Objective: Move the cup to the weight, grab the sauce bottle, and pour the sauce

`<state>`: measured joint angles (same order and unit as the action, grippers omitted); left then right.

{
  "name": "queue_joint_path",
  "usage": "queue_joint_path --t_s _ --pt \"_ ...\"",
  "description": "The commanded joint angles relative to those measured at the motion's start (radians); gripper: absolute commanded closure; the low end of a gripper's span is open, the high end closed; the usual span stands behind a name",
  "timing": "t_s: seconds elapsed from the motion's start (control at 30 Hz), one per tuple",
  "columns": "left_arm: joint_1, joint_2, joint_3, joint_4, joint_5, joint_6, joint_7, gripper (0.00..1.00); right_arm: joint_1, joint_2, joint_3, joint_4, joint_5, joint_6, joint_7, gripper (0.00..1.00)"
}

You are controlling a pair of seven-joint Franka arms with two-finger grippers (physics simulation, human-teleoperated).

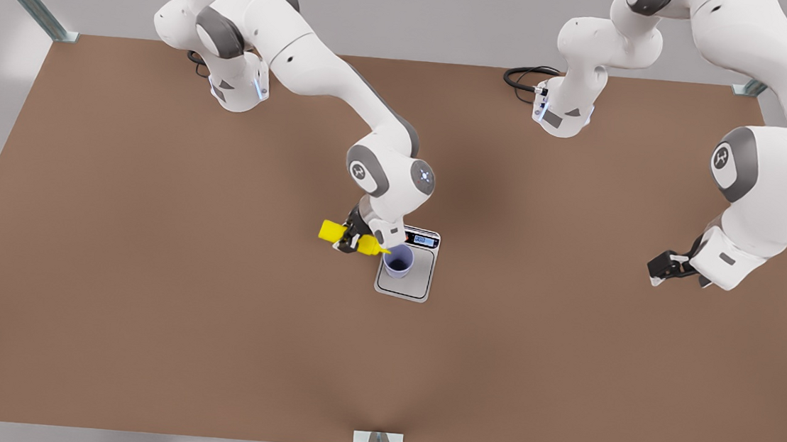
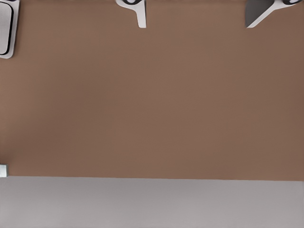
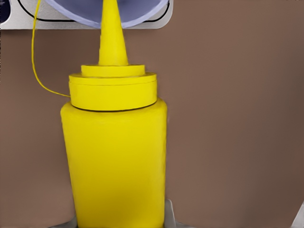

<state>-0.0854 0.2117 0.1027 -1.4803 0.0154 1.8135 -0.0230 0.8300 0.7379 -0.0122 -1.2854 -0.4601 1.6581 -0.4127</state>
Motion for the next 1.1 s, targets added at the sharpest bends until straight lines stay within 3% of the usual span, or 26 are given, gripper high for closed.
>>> queue_joint_path --t_s 0.0,0.3,0.5,0.7,0.9,1.07 --pt "0.000 0.000 0.000 0.000 0.000 0.000 0.000 0.00 0.000 0.000 0.000 0.000 -0.002 -0.001 0.000 0.41" --pt "0.001 0.001 0.000 0.000 0.000 0.004 0.000 0.00 -0.009 -0.029 0.001 0.057 0.020 -0.075 -0.006 0.41" --pt "0.000 0.003 0.000 0.000 0.000 0.004 0.000 0.00 -0.215 -0.101 0.000 0.109 0.373 -0.027 -0.051 0.41" --pt "0.001 0.003 0.000 0.008 0.001 0.003 0.002 0.00 -0.411 -0.088 0.005 0.101 0.733 0.043 -0.445 0.41" --pt "0.001 0.006 0.000 0.014 0.000 0.003 0.002 0.00 -0.575 -0.100 -0.005 -0.094 1.150 0.069 -1.115 0.41" --pt "0.001 0.005 0.000 0.014 0.001 0.003 0.002 0.00 -0.753 -0.066 -0.005 -0.242 1.411 -0.078 -1.423 0.41"
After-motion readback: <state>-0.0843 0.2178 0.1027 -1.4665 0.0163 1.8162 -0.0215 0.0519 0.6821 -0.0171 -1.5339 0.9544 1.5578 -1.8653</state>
